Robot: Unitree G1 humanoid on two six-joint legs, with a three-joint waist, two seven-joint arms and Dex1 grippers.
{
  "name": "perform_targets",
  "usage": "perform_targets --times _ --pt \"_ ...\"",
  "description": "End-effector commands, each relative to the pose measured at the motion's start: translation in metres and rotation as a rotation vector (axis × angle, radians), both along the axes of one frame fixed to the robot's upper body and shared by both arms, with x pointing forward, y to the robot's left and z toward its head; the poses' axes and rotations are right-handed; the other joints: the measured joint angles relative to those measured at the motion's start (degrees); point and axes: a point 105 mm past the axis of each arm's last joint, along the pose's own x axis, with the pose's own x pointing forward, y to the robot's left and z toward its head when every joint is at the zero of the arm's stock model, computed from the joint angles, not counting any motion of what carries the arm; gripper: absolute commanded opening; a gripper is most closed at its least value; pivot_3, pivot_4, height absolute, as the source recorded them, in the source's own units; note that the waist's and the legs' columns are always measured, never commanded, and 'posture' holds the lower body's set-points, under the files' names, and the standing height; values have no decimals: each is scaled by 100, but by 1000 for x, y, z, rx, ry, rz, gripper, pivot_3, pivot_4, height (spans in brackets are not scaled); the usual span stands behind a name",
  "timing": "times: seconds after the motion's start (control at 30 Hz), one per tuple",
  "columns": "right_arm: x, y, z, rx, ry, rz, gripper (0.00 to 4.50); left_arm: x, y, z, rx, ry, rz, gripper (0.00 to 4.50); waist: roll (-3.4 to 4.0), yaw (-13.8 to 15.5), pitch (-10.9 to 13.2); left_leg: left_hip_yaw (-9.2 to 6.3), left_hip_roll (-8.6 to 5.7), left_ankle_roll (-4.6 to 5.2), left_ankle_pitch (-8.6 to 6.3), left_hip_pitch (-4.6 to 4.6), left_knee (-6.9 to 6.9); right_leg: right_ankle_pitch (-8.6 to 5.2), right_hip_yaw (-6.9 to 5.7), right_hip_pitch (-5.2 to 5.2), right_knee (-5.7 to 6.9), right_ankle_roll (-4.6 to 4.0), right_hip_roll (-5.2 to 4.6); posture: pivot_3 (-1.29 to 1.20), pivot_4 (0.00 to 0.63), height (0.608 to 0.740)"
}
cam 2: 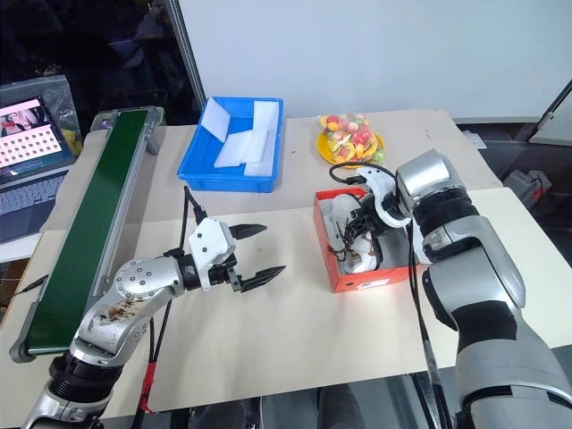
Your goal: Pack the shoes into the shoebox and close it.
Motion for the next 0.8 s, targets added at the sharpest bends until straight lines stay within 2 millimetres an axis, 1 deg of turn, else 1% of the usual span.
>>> perform_targets --times 0.03,0.1,0.17,0.37,0.47,0.5,0.6,0.7,0.73,0.77,0.8 --pt "7 -15 14 -26 -74 -17 1284 -2 -3 10 -10 -42 -5 4478 0 -1 0 0 0 0 0 0 1 0 0 0 0 0 0 0 150 740" --pt "8 -19 9 -48 -76 -18 1284 -2 -3 10 -9 -42 -4 4478 0 -1 0 1 0 0 0 0 1 0 0 0 1 0 0 0 150 740" --pt "7 -15 4 -55 -62 8 1284 0 -3 10 -9 -42 -1 4478 0 -1 0 0 0 0 0 1 1 0 0 1 2 0 0 0 150 740" --pt "0 20 -30 -110 7 163 1284 0 -4 9 -15 -36 3 4478 3 -35 -2 2 1 0 0 13 0 0 3 5 11 0 0 0 150 740" --pt "-2 32 -42 -105 32 187 1284 0 -6 9 -26 -32 5 4478 3 -20 -3 1 0 -2 1 14 1 0 3 5 15 0 0 0 150 740" --pt "-2 36 -46 -95 38 184 1284 0 -6 9 -29 -33 5 4478 -10 -15 -12 1 0 -2 1 15 3 0 3 5 16 0 0 0 150 740" --pt "1 37 -55 -93 33 157 1284 -1 -8 10 -31 -35 1 4478 -24 -40 -23 1 1 -3 1 35 1 0 3 23 15 0 0 0 150 740" --pt "11 33 -52 -71 -19 91 1284 -2 -9 10 -29 -36 -2 4478 -25 -63 -24 1 3 -3 0 71 -2 0 2 57 14 -1 4 0 150 740" --pt "13 32 -51 -64 -35 76 1909 -1 -9 10 -30 -36 -2 4500 -25 -68 -24 -1 4 -3 0 90 -4 -1 1 78 12 -1 5 0 150 740" --pt "16 34 -47 -40 -51 67 2072 -1 -9 10 -31 -36 -2 4500 -24 -71 -24 0 4 -2 -1 104 -5 -1 1 92 10 -1 5 0 150 740" --pt "18 35 -43 -24 -65 60 2427 -1 -9 11 -30 -37 -1 4500 -23 -75 -23 0 3 -2 -1 107 -5 -1 2 94 9 -1 5 0 150 740"
